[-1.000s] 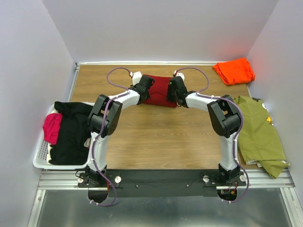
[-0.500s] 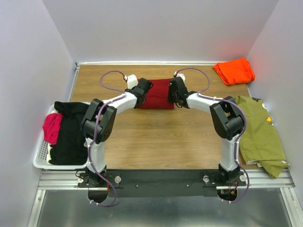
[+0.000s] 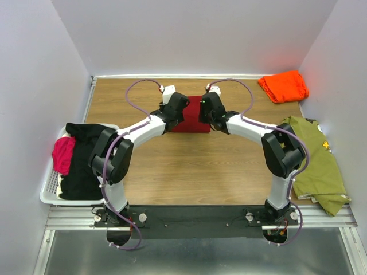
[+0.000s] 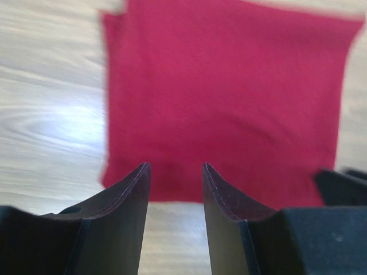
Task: Fold and stack the t-shirts
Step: Smooth out wrinkles on the folded tshirt, then put the neatly folded tshirt into the corner of the board with the right arm
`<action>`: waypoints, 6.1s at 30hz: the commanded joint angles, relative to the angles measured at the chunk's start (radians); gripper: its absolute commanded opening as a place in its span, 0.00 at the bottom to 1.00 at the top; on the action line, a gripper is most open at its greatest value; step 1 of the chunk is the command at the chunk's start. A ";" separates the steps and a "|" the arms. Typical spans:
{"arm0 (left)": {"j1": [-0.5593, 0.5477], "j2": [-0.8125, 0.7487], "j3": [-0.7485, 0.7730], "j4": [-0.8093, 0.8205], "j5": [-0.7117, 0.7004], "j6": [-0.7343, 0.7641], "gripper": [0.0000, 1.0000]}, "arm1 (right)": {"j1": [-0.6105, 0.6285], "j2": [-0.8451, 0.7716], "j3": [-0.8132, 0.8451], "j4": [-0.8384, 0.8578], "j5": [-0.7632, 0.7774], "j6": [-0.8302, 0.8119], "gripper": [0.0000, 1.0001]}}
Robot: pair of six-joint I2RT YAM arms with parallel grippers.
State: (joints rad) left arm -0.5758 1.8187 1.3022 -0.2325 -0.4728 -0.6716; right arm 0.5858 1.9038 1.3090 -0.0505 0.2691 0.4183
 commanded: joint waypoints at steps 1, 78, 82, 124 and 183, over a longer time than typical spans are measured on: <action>-0.015 -0.015 -0.063 0.070 0.135 0.026 0.50 | 0.028 0.001 -0.020 -0.018 0.004 -0.001 0.38; 0.077 -0.364 -0.248 -0.036 0.005 -0.033 0.52 | -0.274 0.046 -0.083 0.165 -0.490 -0.069 0.79; 0.082 -0.366 -0.256 -0.030 0.013 -0.023 0.52 | -0.296 0.084 -0.088 0.207 -0.599 -0.047 0.79; 0.094 -0.395 -0.281 -0.004 0.028 -0.008 0.51 | -0.294 0.233 -0.039 0.129 -0.860 -0.107 0.01; 0.090 -0.071 -0.043 0.028 0.120 0.027 0.50 | -0.771 0.500 1.079 -0.265 0.012 -0.503 0.01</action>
State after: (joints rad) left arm -0.4854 1.7245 1.2324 -0.2192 -0.3733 -0.6582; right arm -0.1467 2.4462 2.3478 -0.3428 0.2497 -0.1013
